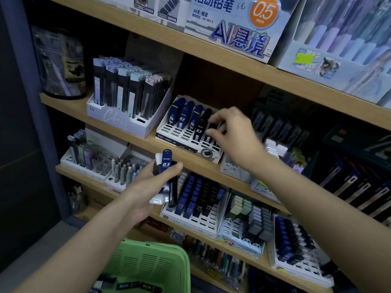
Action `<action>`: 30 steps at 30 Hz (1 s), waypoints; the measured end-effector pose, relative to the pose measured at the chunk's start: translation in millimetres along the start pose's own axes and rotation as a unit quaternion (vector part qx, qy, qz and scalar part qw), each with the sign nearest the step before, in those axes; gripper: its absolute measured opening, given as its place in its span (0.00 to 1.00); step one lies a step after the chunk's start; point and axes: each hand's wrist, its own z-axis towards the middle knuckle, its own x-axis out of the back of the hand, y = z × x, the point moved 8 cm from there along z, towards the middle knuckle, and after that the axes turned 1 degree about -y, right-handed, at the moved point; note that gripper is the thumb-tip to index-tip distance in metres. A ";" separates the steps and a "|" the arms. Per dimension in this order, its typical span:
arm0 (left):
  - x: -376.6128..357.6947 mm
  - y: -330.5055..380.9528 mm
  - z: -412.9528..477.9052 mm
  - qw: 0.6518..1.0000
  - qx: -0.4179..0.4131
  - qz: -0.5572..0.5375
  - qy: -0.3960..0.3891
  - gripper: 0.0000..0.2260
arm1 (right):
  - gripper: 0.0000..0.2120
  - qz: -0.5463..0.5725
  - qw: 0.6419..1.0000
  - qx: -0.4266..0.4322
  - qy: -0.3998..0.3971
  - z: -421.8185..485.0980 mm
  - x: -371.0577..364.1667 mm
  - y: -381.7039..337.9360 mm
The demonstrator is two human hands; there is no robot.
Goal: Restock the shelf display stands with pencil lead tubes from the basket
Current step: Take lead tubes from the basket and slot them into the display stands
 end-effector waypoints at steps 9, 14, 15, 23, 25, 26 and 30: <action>-2.9 -0.7 -5.2 0.999 -0.002 -0.046 0.016 0.20 | 0.26 0.182 0.934 -0.071 -0.299 -52.5 -76.8 -30.3; 2.9 -1.8 -7.2 0.998 -0.005 -0.045 0.032 0.16 | 0.20 0.170 0.943 -0.101 -0.267 -51.2 -81.6 -28.3; 3.3 -0.9 -7.4 0.998 -0.004 -0.048 0.031 0.15 | 0.17 0.175 0.946 -0.099 -0.256 -50.5 -80.4 -30.0; 22.5 5.2 -2.6 0.997 0.006 -0.064 0.048 0.12 | 0.13 0.238 0.965 -0.104 -0.035 -13.7 -17.4 -11.3; 25.6 3.2 -2.5 0.996 0.009 -0.066 0.052 0.12 | 0.14 0.208 0.974 -0.083 0.025 1.9 -0.3 -1.2; 26.5 2.1 -2.3 0.996 0.009 -0.068 0.054 0.13 | 0.16 0.193 0.977 -0.079 0.040 8.6 3.7 4.3; 25.1 1.5 -1.0 0.997 0.005 -0.059 0.048 0.15 | 0.15 0.124 0.990 -0.066 0.033 25.4 0.6 21.9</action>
